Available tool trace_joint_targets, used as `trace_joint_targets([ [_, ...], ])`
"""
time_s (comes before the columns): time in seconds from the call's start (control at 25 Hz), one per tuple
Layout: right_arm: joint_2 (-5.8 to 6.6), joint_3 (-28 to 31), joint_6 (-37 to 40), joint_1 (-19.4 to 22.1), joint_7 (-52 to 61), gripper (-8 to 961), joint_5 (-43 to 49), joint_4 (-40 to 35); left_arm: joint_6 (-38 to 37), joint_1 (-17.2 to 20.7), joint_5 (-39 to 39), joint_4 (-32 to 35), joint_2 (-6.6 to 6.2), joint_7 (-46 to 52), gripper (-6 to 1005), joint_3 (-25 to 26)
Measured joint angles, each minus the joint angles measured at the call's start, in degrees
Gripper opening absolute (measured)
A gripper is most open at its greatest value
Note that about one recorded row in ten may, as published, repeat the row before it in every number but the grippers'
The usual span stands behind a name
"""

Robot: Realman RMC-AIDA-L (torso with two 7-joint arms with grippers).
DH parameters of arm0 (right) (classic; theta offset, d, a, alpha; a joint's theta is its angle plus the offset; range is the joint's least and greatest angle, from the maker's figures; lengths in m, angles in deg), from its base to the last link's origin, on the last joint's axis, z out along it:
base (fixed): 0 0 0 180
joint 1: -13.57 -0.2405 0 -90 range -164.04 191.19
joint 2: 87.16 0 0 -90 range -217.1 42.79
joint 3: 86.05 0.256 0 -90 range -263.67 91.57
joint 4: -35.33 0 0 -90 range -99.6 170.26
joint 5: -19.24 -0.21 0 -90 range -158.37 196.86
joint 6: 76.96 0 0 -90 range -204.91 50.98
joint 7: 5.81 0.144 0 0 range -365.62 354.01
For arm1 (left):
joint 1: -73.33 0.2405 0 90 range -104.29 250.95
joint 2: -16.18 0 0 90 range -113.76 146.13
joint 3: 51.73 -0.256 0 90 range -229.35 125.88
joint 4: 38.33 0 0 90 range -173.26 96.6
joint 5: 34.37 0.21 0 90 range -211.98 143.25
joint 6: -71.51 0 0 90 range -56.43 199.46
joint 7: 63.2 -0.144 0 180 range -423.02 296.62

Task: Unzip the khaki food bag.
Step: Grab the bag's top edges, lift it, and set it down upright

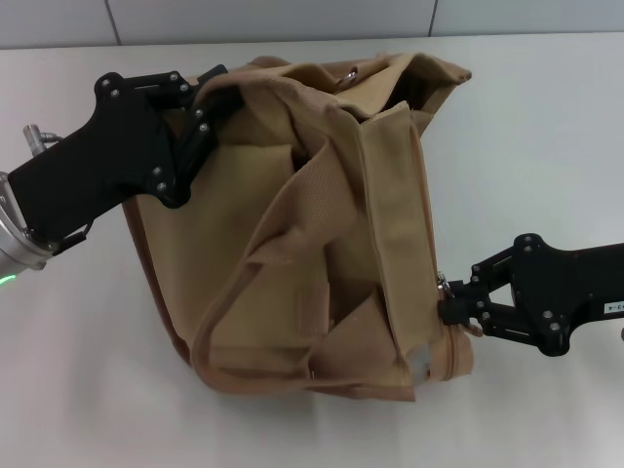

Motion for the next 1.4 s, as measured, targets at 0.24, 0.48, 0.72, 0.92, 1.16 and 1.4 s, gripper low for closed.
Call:
trace_joint_targets([
  [0.24, 0.26, -0.2, 0.0, 0.4, 0.0, 92, 0.0, 0.2, 0.0, 0.0, -0.1, 0.0, -0.06, 0.0, 79, 1.1],
  [0.48, 0.36, -0.3, 0.0, 0.7, 0.0, 88, 0.4, 0.4, -0.1, 0.3, -0.5, 0.0, -0.09, 0.0, 80, 1.8],
  [0.72, 0.05, 0.0, -0.5, 0.9, 0.0, 24, 1.0, 0.3, -0.4, 0.3, -0.5, 0.0, -0.09, 0.0, 80, 1.8],
  [0.92, -0.04, 2.5, -1.6, 1.3, 0.8, 65, 0.6, 0.1, -0.6, 0.3, -0.4, 0.1, -0.08, 0.3, 80, 1.4],
  [1.16, 0.5, 7.5, -1.8, 0.6, 1.9, 115, 0.6, -0.7, -0.9, 0.3, -0.2, 0.1, -0.08, 0.5, 80, 1.3],
  [1.4, -0.23, 7.7, -4.4, 0.4, 2.4, 201, 0.5, -3.6, -1.1, 0.1, 0.0, 0.0, -0.01, 0.5, 80, 1.3],
])
